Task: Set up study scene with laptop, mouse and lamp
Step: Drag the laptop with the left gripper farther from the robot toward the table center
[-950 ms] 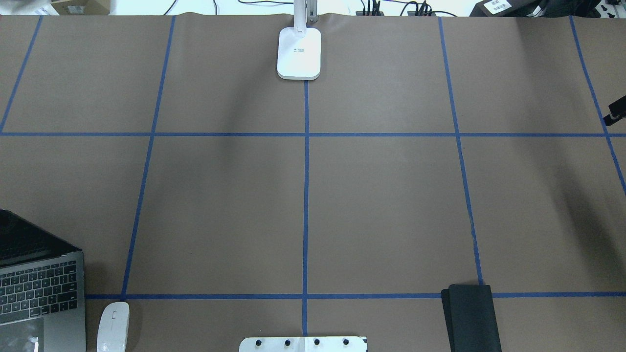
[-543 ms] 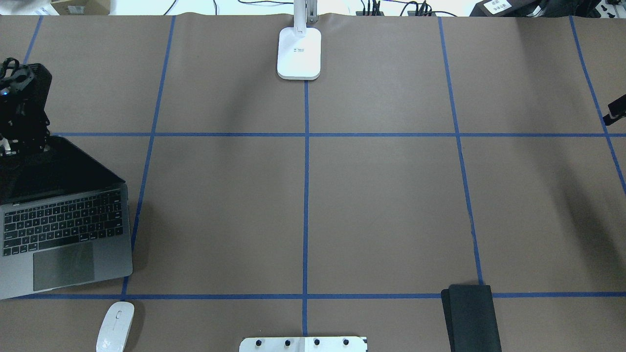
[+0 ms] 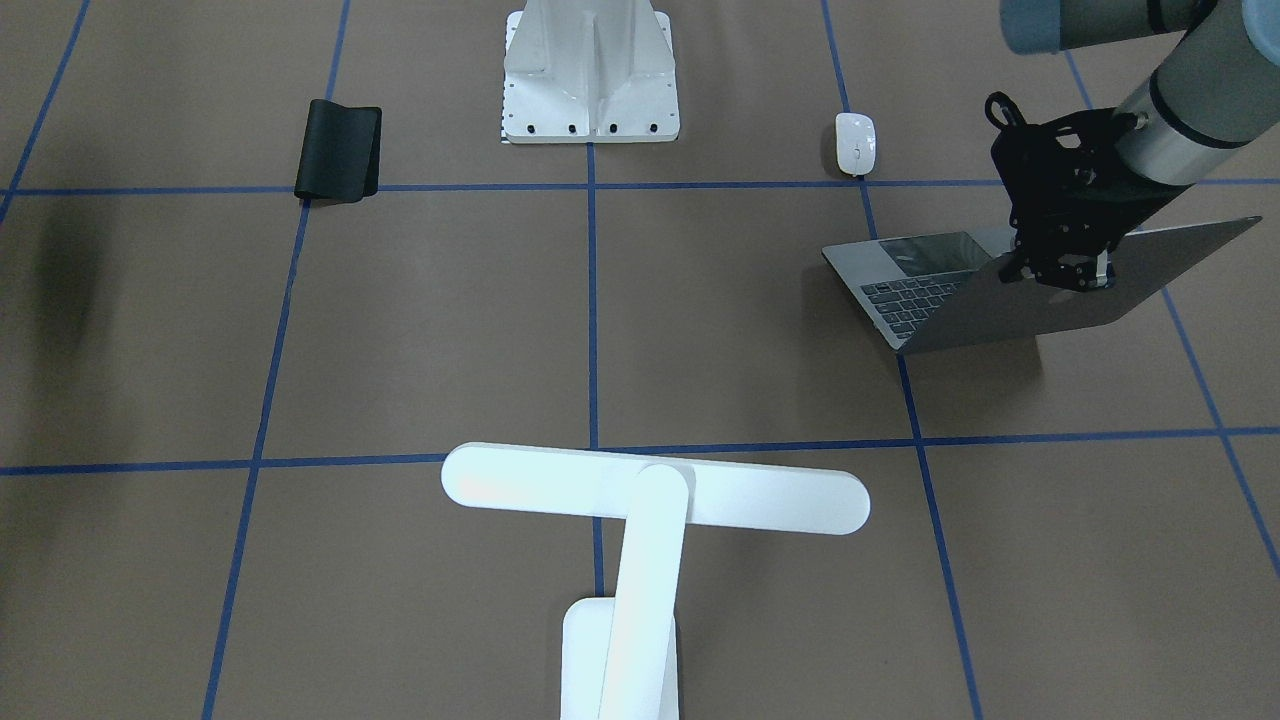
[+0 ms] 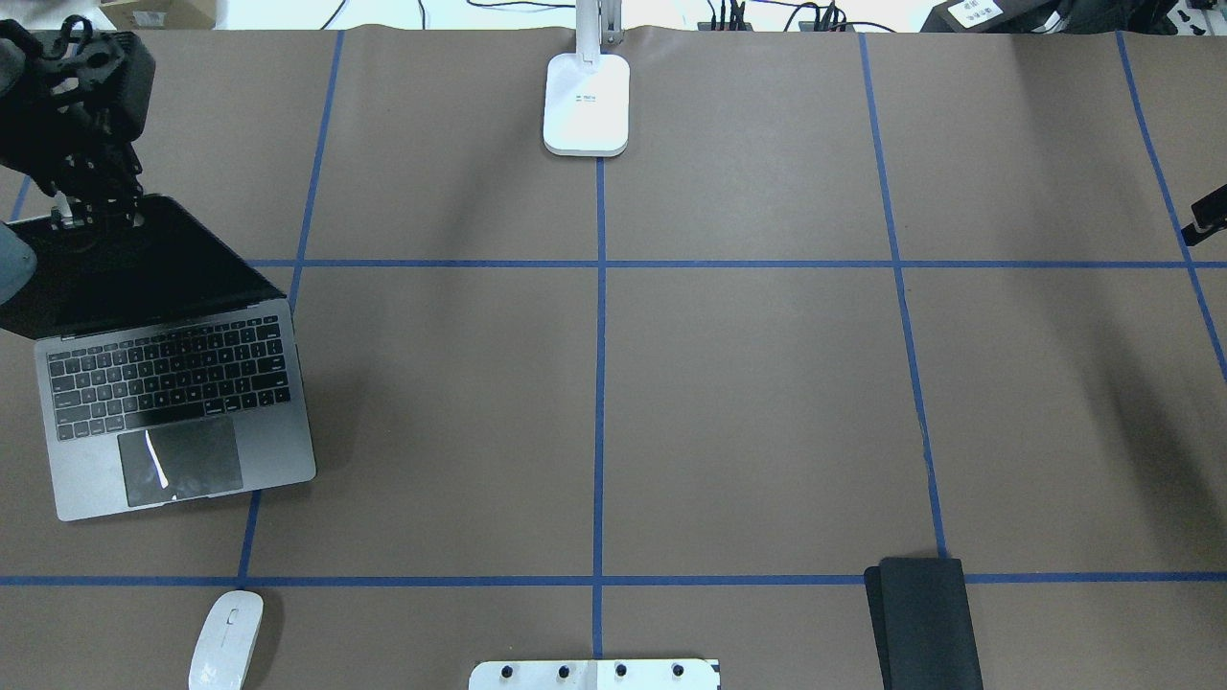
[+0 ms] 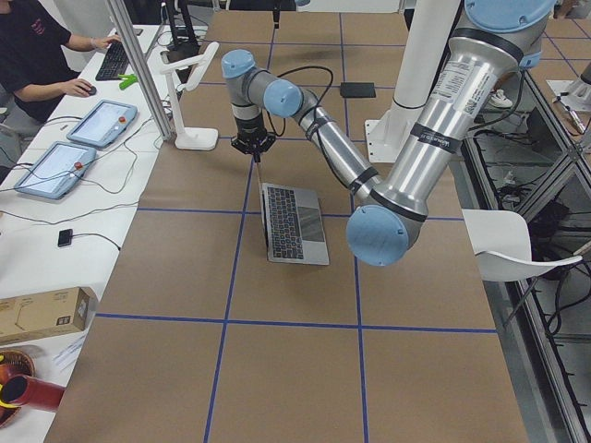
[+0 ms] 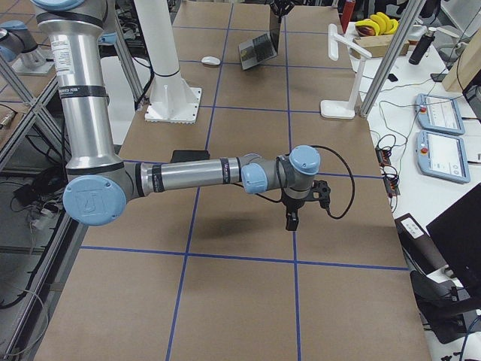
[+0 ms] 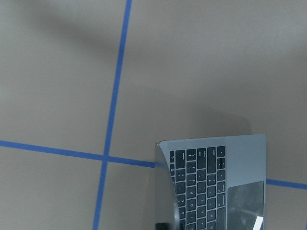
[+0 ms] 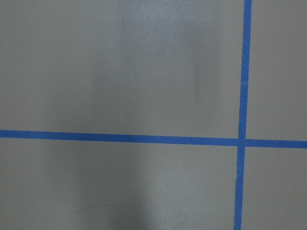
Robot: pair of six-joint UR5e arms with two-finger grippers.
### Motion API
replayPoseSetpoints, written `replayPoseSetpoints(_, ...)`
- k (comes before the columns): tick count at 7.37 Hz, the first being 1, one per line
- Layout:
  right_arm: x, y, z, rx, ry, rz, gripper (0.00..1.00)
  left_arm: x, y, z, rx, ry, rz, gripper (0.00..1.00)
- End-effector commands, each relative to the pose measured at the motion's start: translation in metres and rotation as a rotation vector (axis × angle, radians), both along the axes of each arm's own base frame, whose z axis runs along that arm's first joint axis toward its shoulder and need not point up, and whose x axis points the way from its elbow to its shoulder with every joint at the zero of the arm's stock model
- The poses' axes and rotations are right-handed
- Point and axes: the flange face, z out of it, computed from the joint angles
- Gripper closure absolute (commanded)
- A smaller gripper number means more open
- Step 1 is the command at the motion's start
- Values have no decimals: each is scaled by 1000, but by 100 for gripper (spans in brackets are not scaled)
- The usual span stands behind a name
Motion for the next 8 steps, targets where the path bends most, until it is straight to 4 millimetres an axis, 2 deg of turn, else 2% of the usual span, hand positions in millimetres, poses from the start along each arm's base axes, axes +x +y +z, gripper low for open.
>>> replayPoseSetpoints(1,0,0,0,-1,0,0,0,32,-9,-46,40,-5,-7,100)
replayPoseSetpoints(2,0,0,1,-3,1,0,0,69,3,-55,83,-48,13,100)
replayPoseSetpoints(3,0,-1,2,-4,1,0,0,91,12,-74,55,-32,-12,100)
replayPoseSetpoints(5,0,-1,2,-4,1,0,0,104,16,-99,101,-24,-12,100)
replayPoseSetpoints(6,0,-1,2,-4,2,0,0,121,16,-119,102,-17,-15,100)
replayPoseSetpoints(7,0,-1,6,-12,4,-1,0,132,5,-145,84,-3,-42,100)
replayPoseSetpoints(8,0,-2,7,-13,5,-1,0,154,5,-162,60,3,-45,100)
